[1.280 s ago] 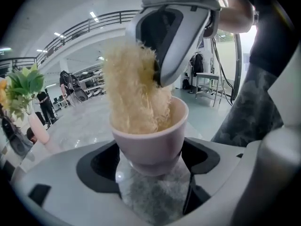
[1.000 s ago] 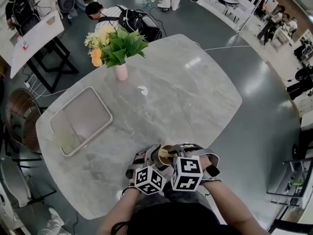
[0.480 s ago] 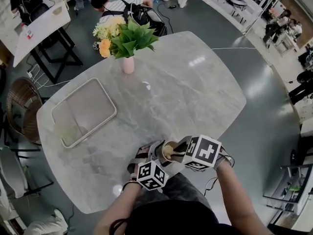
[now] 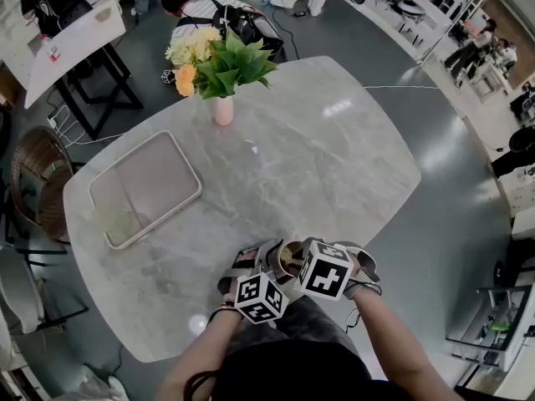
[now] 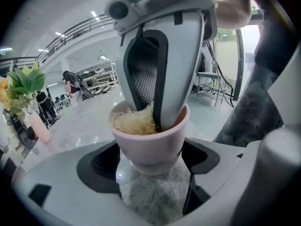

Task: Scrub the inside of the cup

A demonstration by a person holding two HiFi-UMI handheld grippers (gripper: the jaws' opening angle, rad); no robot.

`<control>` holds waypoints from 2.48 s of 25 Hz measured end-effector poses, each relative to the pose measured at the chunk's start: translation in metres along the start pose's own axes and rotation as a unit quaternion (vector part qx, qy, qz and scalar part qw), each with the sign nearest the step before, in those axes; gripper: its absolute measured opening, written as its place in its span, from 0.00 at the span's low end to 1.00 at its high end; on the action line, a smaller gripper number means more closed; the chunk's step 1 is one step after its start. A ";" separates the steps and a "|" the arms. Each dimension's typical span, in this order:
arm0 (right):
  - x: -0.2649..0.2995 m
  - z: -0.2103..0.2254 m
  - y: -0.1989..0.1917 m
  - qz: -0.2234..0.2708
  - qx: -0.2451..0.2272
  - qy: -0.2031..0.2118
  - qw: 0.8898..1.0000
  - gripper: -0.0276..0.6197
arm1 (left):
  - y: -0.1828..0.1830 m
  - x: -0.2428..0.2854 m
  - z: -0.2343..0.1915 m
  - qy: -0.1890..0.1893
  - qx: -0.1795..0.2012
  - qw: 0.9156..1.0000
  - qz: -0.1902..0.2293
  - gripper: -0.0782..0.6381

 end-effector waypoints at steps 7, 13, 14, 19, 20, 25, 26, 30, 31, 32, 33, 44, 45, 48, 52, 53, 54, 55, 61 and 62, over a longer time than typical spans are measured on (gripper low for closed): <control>-0.016 -0.001 0.004 0.037 -0.034 -0.015 0.999 0.14 | -0.002 0.001 -0.001 -0.001 -0.012 1.000 -0.003 0.68; -0.003 0.014 -0.006 -0.018 -0.145 -0.118 0.982 0.14 | -0.002 0.002 0.000 -0.002 -0.016 1.000 -0.003 0.68; -0.004 0.015 -0.006 -0.028 -0.174 -0.136 0.975 0.14 | -0.002 0.001 0.000 -0.002 -0.016 1.000 -0.003 0.68; -0.021 0.017 0.003 -0.029 -0.259 -0.218 0.941 0.14 | -0.002 0.002 -0.001 0.000 -0.019 1.000 -0.001 0.68; -0.026 0.017 0.005 -0.023 -0.269 -0.231 0.935 0.14 | -0.002 0.002 -0.002 0.000 -0.019 1.000 -0.001 0.68; -0.034 0.015 0.007 0.000 -0.286 -0.247 0.926 0.14 | -0.002 0.001 -0.001 0.001 -0.021 1.000 -0.001 0.68; -0.031 0.015 0.005 0.001 -0.267 -0.240 0.933 0.14 | -0.002 0.001 -0.001 0.002 -0.021 1.000 -0.001 0.68; -0.015 0.017 -0.001 0.001 -0.121 -0.181 0.976 0.14 | -0.002 0.002 -0.001 0.003 -0.022 1.000 -0.002 0.68; -0.012 0.016 -0.002 -0.004 -0.093 -0.163 0.982 0.14 | -0.002 0.002 -0.001 0.002 -0.022 1.000 -0.002 0.68; -0.008 0.016 -0.003 -0.012 -0.077 -0.148 0.986 0.14 | -0.002 0.002 -0.001 0.002 -0.022 1.000 -0.002 0.68; -0.005 0.015 -0.004 -0.024 -0.069 -0.136 0.988 0.14 | -0.002 0.002 -0.001 0.002 -0.022 1.000 -0.003 0.68; -0.014 0.004 0.002 0.097 0.157 -0.005 0.983 0.14 | -0.001 0.002 0.001 0.000 -0.025 1.000 -0.006 0.68; -0.021 0.005 0.004 0.124 0.179 0.000 0.976 0.14 | -0.001 0.002 0.001 -0.001 -0.025 1.000 -0.006 0.68; -0.042 0.009 0.006 0.170 0.213 0.002 0.962 0.14 | -0.002 0.003 0.000 -0.001 -0.028 1.000 -0.005 0.68; -0.049 0.016 0.004 0.126 0.079 -0.060 0.987 0.14 | -0.003 0.003 0.000 -0.001 -0.030 1.000 -0.005 0.68; -0.043 0.014 0.003 0.094 0.005 -0.070 0.993 0.14 | -0.003 0.003 0.000 -0.001 -0.031 1.000 -0.005 0.68; -0.035 0.012 0.003 0.057 -0.077 -0.074 0.993 0.14 | -0.003 0.003 0.000 0.000 -0.032 0.999 -0.005 0.68; -0.026 0.010 0.002 0.019 -0.162 -0.074 0.984 0.14 | -0.003 0.003 0.000 0.000 -0.033 0.999 -0.005 0.68; 0.001 0.010 -0.009 -0.102 -0.429 0.041 0.897 0.14 | -0.002 0.004 0.000 -0.002 -0.031 0.999 -0.010 0.68; 0.002 0.008 -0.009 -0.105 -0.423 0.071 0.897 0.14 | -0.003 0.004 0.000 -0.002 -0.030 0.999 -0.011 0.68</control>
Point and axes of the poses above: the fingertips, and each gripper's own axes: x forward along the fingers, z to its right, y out of its top, the point moved 2 cm from there along -x, backward along the fingers, and after that the axes turned 14 degrees about z, right-handed, at the moved point
